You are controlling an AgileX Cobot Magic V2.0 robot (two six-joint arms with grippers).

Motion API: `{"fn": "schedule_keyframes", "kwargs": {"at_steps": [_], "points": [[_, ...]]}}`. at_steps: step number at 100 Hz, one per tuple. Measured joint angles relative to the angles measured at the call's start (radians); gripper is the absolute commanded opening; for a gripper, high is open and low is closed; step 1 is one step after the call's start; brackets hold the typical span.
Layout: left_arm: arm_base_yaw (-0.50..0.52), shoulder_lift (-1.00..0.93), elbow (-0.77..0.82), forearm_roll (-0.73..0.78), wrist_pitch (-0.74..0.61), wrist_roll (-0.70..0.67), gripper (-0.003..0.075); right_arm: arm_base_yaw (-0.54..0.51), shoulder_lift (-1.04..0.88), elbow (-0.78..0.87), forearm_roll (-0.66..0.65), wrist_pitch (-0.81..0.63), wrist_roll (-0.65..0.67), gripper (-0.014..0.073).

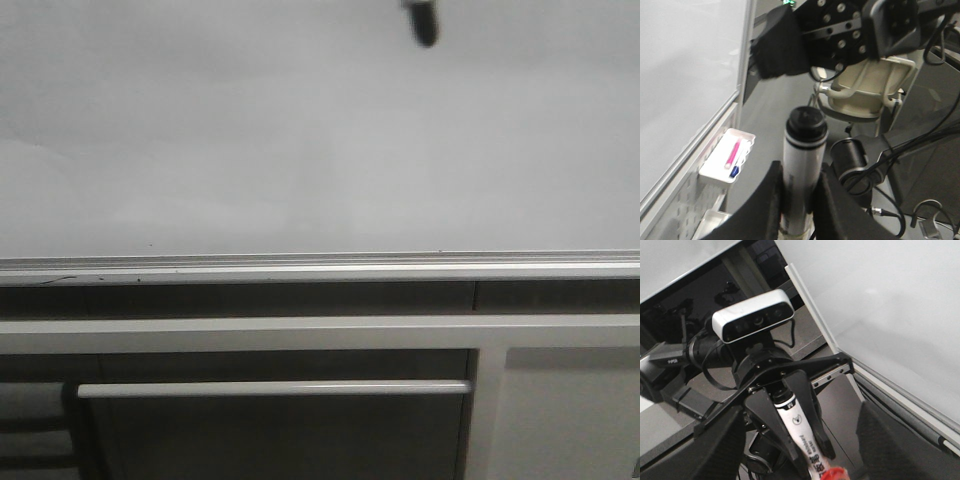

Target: Write number 1 on whiteboard

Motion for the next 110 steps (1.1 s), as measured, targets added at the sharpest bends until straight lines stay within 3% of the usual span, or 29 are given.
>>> {"fn": "schedule_keyframes", "kwargs": {"at_steps": [29, 93, 110], "points": [[-0.07, 0.123, -0.105, -0.006, 0.007, 0.006, -0.002, 0.011, 0.007, 0.0, -0.003, 0.0, -0.031, 0.0435], [-0.08, 0.168, -0.165, 0.04, 0.054, 0.007, -0.002, 0.011, 0.007, -0.002, -0.051, 0.0, -0.041, 0.0435], [-0.08, 0.168, -0.166, 0.155, 0.066, -0.047, -0.002, 0.011, 0.007, -0.07, -0.17, 0.006, -0.01, 0.0435]]}}
